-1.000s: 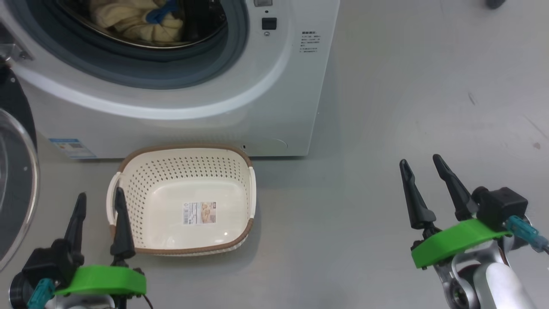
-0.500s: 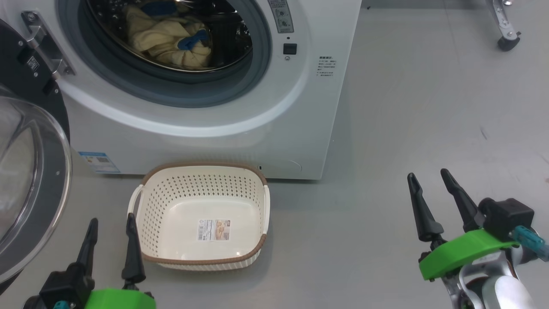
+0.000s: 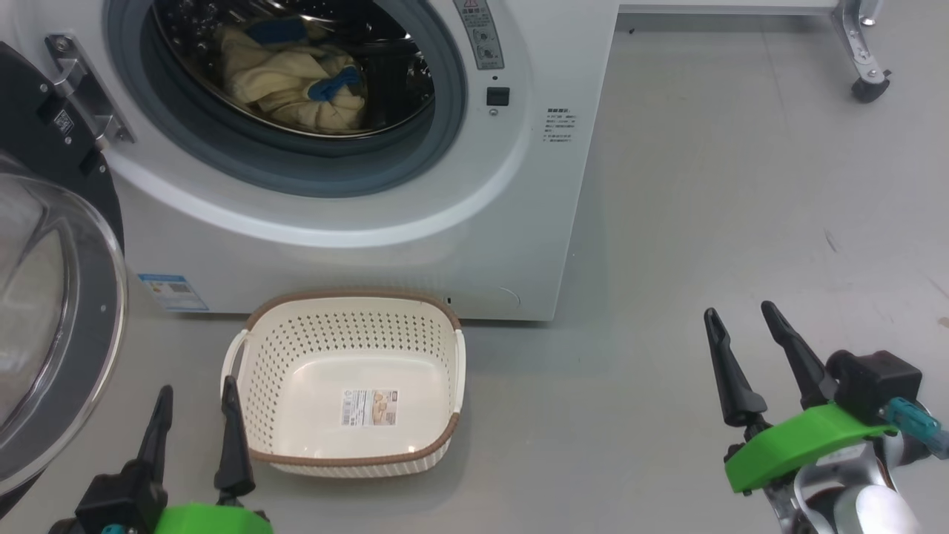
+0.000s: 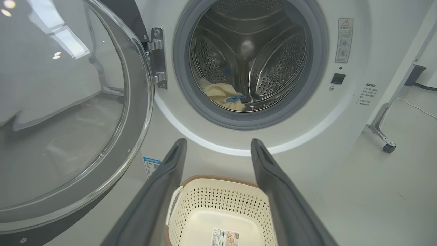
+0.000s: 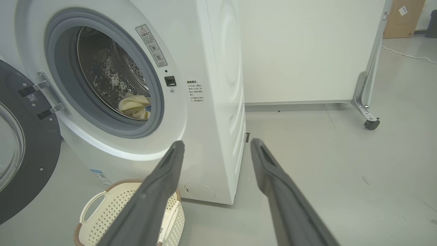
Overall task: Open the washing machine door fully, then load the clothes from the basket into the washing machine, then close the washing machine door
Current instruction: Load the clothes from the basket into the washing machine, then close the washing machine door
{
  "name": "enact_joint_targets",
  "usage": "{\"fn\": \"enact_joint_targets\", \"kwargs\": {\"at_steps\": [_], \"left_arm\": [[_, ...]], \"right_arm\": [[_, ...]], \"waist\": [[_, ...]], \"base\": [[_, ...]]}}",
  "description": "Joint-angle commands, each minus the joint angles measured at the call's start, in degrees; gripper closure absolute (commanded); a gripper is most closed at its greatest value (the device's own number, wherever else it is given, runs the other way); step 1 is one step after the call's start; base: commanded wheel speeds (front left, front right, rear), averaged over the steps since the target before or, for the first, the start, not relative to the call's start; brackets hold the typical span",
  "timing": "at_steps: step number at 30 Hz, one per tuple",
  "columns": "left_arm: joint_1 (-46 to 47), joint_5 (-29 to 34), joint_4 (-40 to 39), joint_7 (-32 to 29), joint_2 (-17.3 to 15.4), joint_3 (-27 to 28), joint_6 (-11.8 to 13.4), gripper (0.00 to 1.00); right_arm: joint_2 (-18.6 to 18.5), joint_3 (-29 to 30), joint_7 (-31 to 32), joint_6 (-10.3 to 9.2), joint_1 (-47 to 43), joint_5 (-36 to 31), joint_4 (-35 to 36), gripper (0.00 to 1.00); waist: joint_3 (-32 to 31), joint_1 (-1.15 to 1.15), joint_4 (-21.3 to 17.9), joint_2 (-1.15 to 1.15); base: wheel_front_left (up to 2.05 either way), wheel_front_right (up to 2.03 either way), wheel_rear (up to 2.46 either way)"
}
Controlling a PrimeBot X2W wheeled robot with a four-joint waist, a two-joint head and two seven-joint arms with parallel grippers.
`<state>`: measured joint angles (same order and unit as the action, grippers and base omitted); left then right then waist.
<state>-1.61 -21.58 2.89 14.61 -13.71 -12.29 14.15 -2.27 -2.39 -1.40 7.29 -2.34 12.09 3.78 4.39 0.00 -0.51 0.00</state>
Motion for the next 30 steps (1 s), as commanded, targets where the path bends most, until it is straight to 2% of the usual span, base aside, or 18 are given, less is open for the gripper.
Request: {"fn": "enact_joint_targets", "kwargs": {"at_steps": [1,18,30], "left_arm": [[1.2,0.8,-1.3,0.4,-0.5,2.2,2.0,0.00],[0.8,1.7,-0.5,0.4,-0.2,1.8,2.1,0.00],[0.9,1.8,-0.9,0.4,-0.6,1.2,1.8,0.00]], "right_arm": [[-0.6,-1.2,0.0,0.20,0.7,0.1,2.2,0.00],[-0.6,-1.5,0.4,0.20,0.0,0.3,2.3,0.00],[-0.6,-1.4,0.3,0.20,-0.2,0.5,2.7,0.00]], "waist": [[-0.1,0.00,0.1,0.00],[-1.3,0.00,0.3,0.00],[-1.1,0.00,0.5,0.00]], "base": [[0.00,0.00,0.00],[-0.10,0.10,0.00],[-1.60,1.60,0.00]]}}
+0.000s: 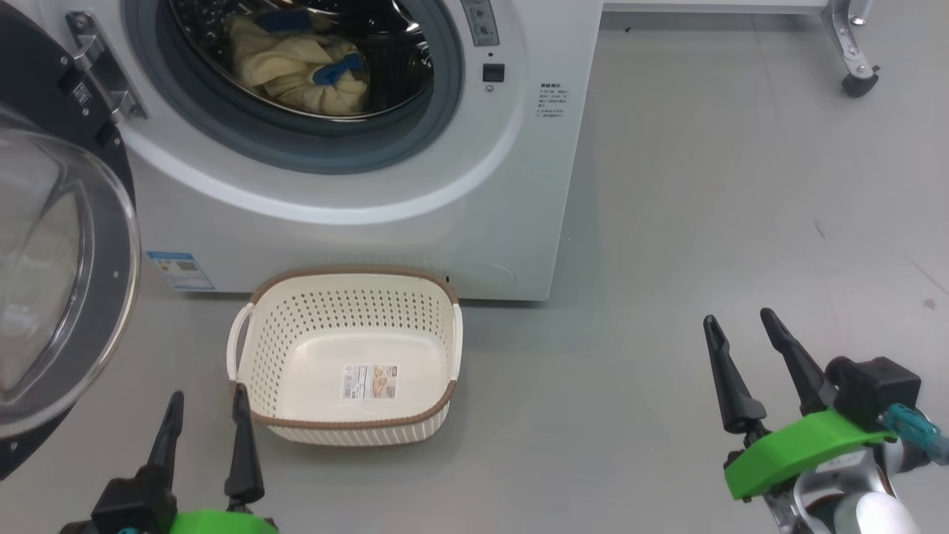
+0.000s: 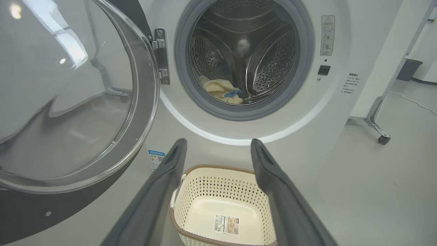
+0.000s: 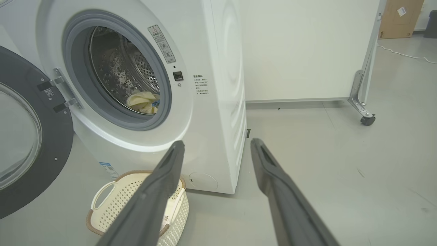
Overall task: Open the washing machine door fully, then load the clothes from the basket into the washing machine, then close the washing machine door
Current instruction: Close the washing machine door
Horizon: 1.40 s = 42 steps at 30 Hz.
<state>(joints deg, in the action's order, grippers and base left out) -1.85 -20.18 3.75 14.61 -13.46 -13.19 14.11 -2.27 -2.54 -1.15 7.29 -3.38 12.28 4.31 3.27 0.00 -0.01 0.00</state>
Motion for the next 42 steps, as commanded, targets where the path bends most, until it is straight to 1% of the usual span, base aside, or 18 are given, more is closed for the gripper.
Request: {"fn": "enact_joint_targets", "kwargs": {"at_steps": [1,6,12,32,35,42], "left_arm": [[1.2,0.5,-1.8,0.3,-1.1,2.0,1.7,0.00],[1.4,0.6,-2.4,0.3,-1.3,1.9,1.4,0.00],[1.5,0.5,-3.0,0.4,-1.6,1.8,1.0,0.00],[1.6,0.9,-3.6,0.4,-1.6,1.3,0.5,0.00],[2.0,0.9,-3.5,0.4,-1.7,1.1,0.2,0.00],[3.3,0.8,-2.8,0.4,-1.7,0.5,-0.5,0.00]], "right_arm": [[-0.6,-1.2,0.1,0.20,0.8,0.3,2.1,0.00],[-0.6,-1.1,-0.1,0.20,1.0,0.5,2.1,0.00],[-0.6,-1.0,-0.3,0.20,1.2,0.6,1.8,0.00],[-0.6,-0.6,-0.9,0.20,1.1,0.9,1.4,0.00],[-0.6,-0.3,-1.0,0.20,0.9,0.9,1.4,0.00],[-0.6,1.0,-1.1,0.20,0.3,0.9,1.3,0.00]], "waist": [[0.1,0.00,0.0,0.00],[0.3,0.00,0.0,0.00],[0.5,0.00,-0.1,0.00],[0.2,0.00,0.7,0.00],[0.4,0.00,1.5,0.00],[0.0,0.00,7.5,0.00]], "base": [[-2.00,2.00,0.00],[-1.59,1.59,0.00],[-0.84,0.84,0.00],[-0.03,0.03,0.00],[0.00,0.00,0.00],[0.00,0.00,0.00]]}}
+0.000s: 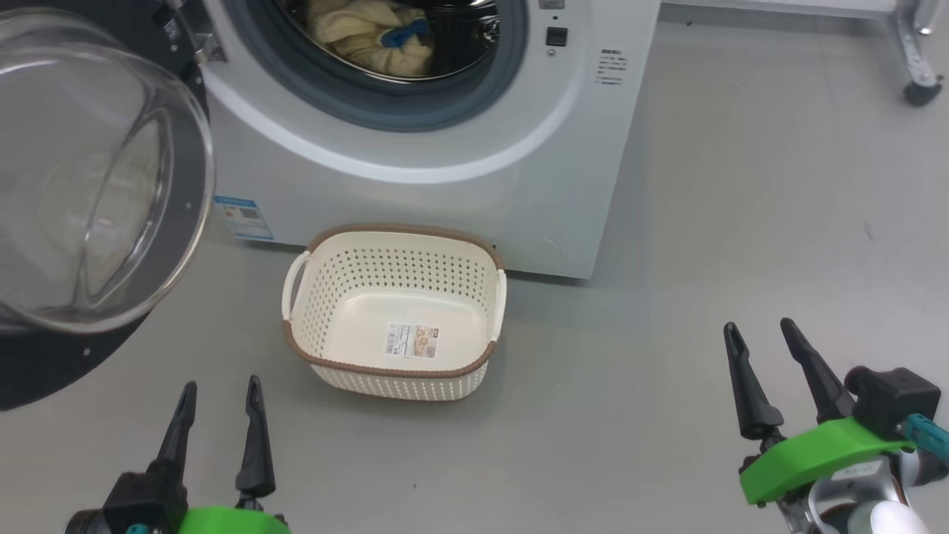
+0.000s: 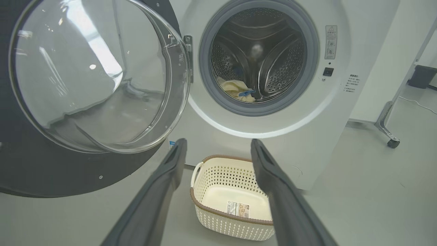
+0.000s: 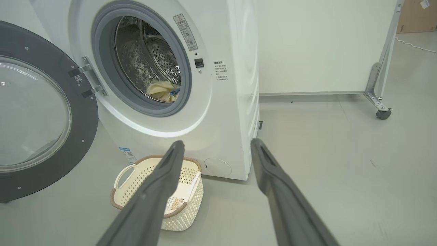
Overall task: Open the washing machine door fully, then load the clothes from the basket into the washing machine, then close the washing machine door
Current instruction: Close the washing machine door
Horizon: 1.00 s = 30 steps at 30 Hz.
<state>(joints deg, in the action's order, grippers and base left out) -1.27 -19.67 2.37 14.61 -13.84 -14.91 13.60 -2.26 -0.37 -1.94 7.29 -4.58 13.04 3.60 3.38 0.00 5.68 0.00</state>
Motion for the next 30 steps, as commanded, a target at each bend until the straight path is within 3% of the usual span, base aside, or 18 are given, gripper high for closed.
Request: {"fn": "enact_joint_targets", "kwargs": {"at_steps": [1,17,30], "left_arm": [[2.8,0.2,-1.3,0.4,-1.3,2.2,0.0,0.00],[1.5,0.6,-0.7,0.4,-0.1,1.9,0.0,0.00],[0.3,0.3,-1.1,0.4,0.1,1.8,-0.2,0.00]], "right_arm": [[-0.6,-1.2,-0.3,0.20,1.5,0.1,2.1,0.00],[-0.6,-2.3,1.0,0.20,1.8,-0.3,2.0,0.00],[-0.6,-3.6,0.9,0.20,1.2,0.5,1.4,0.00]], "waist": [[-0.1,0.00,2.8,0.00],[-2.0,0.00,18.5,0.00],[-3.1,0.00,21.4,0.00]], "base": [[0.00,0.00,0.00],[0.00,0.00,0.00],[0.00,0.00,0.00]]}}
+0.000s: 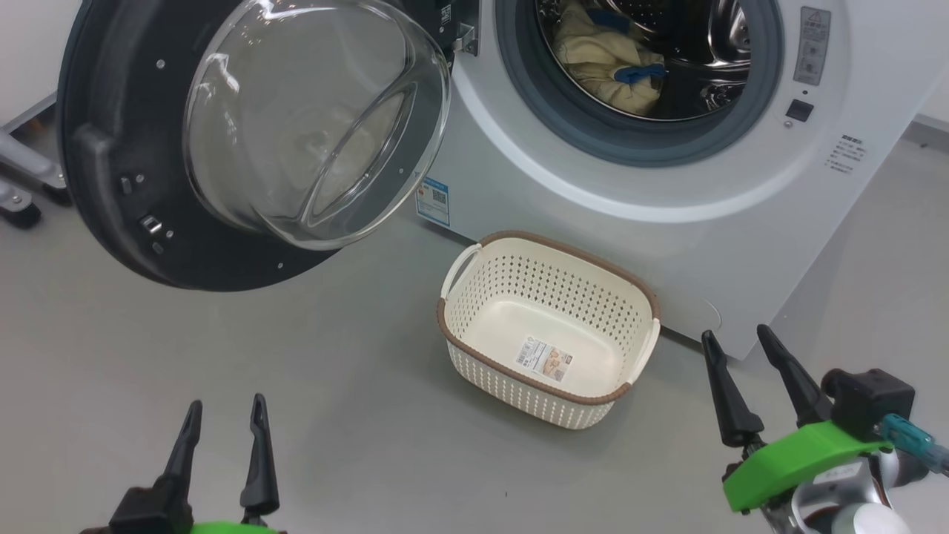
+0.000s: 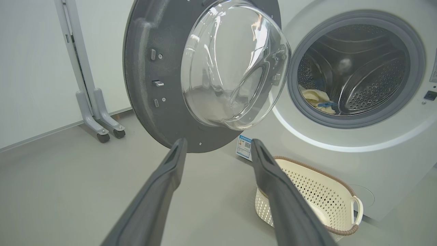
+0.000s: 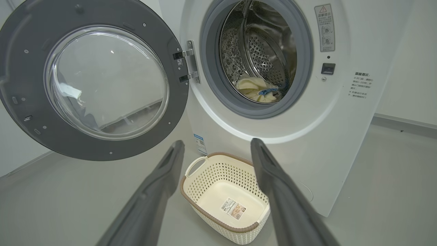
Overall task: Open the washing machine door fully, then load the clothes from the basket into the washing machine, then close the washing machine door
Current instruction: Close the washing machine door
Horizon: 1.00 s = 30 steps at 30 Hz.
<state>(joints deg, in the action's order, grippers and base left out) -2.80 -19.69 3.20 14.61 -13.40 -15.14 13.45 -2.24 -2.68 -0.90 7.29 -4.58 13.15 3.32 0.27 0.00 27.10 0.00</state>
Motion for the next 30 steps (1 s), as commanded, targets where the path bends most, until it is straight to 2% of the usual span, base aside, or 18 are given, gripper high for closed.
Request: {"fn": "enact_joint_targets", "kwargs": {"at_steps": [1,8,9,10,11,12,16,21,25,30], "left_arm": [[1.8,0.0,-1.9,0.3,-0.2,2.0,-0.2,0.00],[2.0,-0.2,-2.0,0.3,-0.5,1.9,-0.2,0.00],[2.1,-0.2,-2.1,0.3,-0.6,1.8,-0.4,0.15],[2.1,-0.3,-2.2,0.3,-0.6,1.7,-0.6,0.59],[2.2,-0.3,-2.3,0.3,-0.7,1.7,-0.8,0.84],[2.5,-0.6,-2.5,0.3,-0.6,1.6,-1.1,1.00],[4.8,-1.1,-4.6,0.3,-0.6,1.4,-3.2,1.00],[11.5,-0.5,-12.6,0.4,-0.8,3.5,-6.1,1.00],[19.2,0.5,-18.3,0.4,-2.5,7.2,-7.2,1.00],[30.5,-0.9,-19.1,-0.1,-6.2,12.3,-8.4,1.00]], "right_arm": [[-0.6,-1.3,-0.1,0.20,1.2,0.4,1.7,0.00],[-0.6,-1.5,-0.2,0.20,1.4,0.4,1.7,0.00],[-0.6,-1.5,-0.2,0.20,1.5,0.4,1.7,0.00],[-0.6,-1.5,-0.2,0.20,1.5,0.4,1.7,0.00],[-0.6,-1.5,-0.2,0.20,1.4,0.4,1.7,0.00],[-0.6,-1.4,-0.2,0.20,1.4,0.4,1.7,0.00],[-0.6,-1.1,-0.2,0.20,1.4,0.4,1.8,0.00],[-0.6,-0.5,0.2,0.20,1.3,0.3,2.2,0.00],[-0.6,-0.5,0.4,0.20,1.4,0.1,2.4,0.00],[-0.6,-0.9,0.3,0.20,1.3,0.3,2.5,0.00]], "waist": [[0.0,0.00,-0.1,0.00],[0.1,0.00,-0.7,0.00],[0.1,0.00,-0.9,0.00],[0.1,0.00,-1.0,0.00],[0.1,0.00,-1.1,0.00],[0.1,0.00,-1.2,0.00],[0.1,0.00,-1.3,0.00],[-0.2,0.00,-1.1,0.00],[-0.6,0.00,-1.3,0.00],[-1.1,0.00,-2.7,0.00]], "base": [[0.00,0.00,0.00],[0.00,0.00,0.00],[0.00,0.00,0.00],[0.00,0.00,0.00],[0.00,0.00,0.00],[0.00,0.00,0.00],[0.00,0.00,0.00],[0.00,0.00,0.00],[0.00,0.00,0.00],[0.00,0.00,0.00]]}}
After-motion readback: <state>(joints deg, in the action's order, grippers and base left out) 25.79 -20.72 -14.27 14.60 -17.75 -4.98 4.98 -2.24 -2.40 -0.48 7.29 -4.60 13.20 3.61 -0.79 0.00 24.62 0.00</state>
